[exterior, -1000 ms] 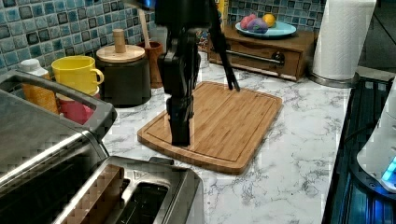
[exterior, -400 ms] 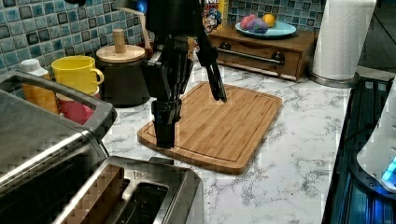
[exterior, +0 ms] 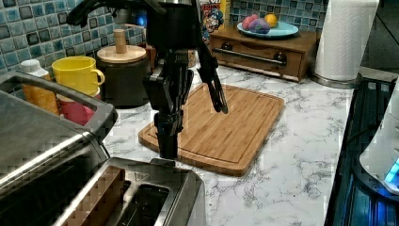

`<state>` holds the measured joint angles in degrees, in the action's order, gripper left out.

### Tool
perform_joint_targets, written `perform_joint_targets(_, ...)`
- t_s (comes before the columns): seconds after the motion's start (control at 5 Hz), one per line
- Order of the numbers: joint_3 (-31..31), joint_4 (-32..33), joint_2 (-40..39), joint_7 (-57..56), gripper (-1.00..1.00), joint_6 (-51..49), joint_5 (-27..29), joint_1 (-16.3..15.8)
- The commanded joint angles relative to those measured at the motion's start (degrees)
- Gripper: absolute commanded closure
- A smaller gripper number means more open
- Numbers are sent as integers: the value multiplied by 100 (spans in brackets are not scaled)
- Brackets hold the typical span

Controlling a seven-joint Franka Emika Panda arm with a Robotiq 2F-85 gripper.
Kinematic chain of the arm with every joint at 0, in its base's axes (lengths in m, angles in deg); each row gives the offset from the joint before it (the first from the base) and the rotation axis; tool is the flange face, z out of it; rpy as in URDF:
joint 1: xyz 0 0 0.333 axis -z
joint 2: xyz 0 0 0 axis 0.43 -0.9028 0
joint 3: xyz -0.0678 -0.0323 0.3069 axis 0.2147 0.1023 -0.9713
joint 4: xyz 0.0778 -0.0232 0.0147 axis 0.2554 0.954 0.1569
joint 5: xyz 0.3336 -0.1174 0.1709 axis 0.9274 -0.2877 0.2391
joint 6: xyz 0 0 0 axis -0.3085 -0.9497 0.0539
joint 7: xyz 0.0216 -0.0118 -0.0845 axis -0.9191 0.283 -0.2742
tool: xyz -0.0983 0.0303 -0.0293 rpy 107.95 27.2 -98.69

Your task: Turn on the toaster.

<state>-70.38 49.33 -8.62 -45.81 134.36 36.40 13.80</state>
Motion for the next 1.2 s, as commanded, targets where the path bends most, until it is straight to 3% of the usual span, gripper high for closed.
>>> perform_joint_targets(0.2,0,-953,-714,835,100,-130,-555,108)
perform_joint_targets(0.8,235,-1037,-2191,1667,100,-113,-1463,-221)
perform_joint_targets(1.2,183,-195,-2185,1427,100,107,-1454,-191)
